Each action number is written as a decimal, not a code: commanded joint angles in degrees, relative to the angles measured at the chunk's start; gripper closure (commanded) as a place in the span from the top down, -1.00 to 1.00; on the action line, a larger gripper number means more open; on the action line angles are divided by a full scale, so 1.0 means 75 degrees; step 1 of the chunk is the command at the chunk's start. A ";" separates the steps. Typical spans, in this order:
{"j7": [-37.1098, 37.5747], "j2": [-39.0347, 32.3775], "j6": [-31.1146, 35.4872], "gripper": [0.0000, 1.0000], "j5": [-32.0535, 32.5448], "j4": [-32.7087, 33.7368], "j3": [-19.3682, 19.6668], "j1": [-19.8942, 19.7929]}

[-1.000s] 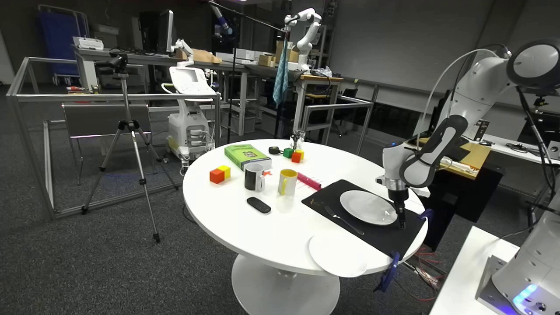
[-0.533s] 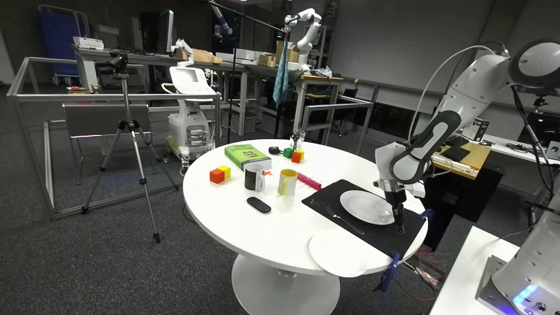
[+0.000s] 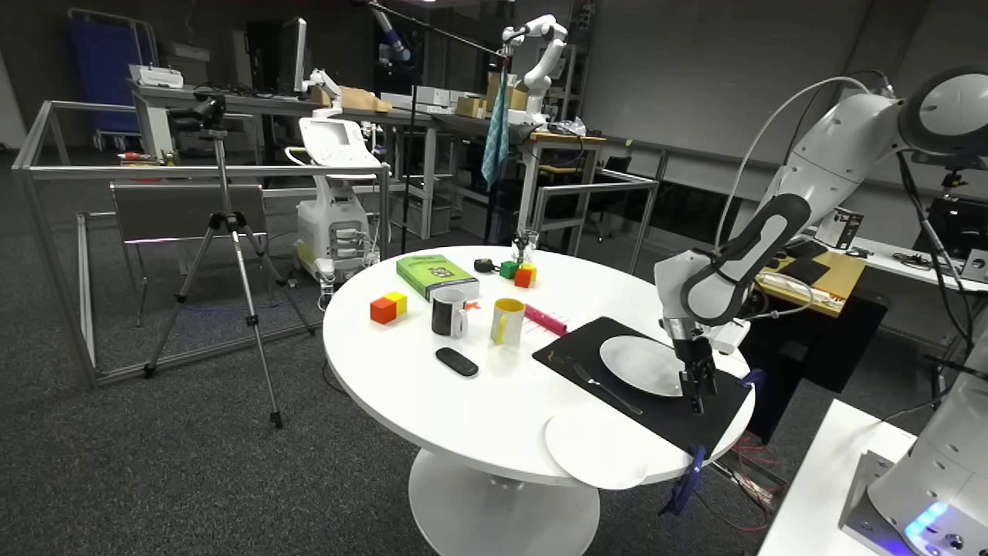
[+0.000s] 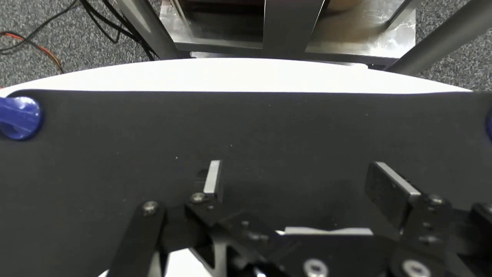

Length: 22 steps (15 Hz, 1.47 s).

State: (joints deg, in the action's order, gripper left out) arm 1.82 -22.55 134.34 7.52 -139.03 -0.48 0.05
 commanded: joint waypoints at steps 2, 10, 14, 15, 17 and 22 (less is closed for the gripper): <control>0.0809 0.0142 -0.0635 1.00 -0.0114 0.0108 0.0142 0.0289; 0.1509 0.0111 -0.0434 1.00 0.0031 0.0164 0.0378 0.0339; 0.1610 0.0107 -0.0240 1.00 0.0148 0.0191 0.0502 0.0352; 0.1648 0.0104 -0.0138 1.00 0.0189 0.0181 0.0536 0.0359; 0.1705 0.0096 0.0091 1.00 0.0281 0.0168 0.0599 0.0374; 0.1860 0.0037 0.0612 1.00 0.0495 0.0156 0.0768 0.0463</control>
State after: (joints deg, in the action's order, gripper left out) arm 13.13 -22.58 136.34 8.86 -137.55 3.61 2.07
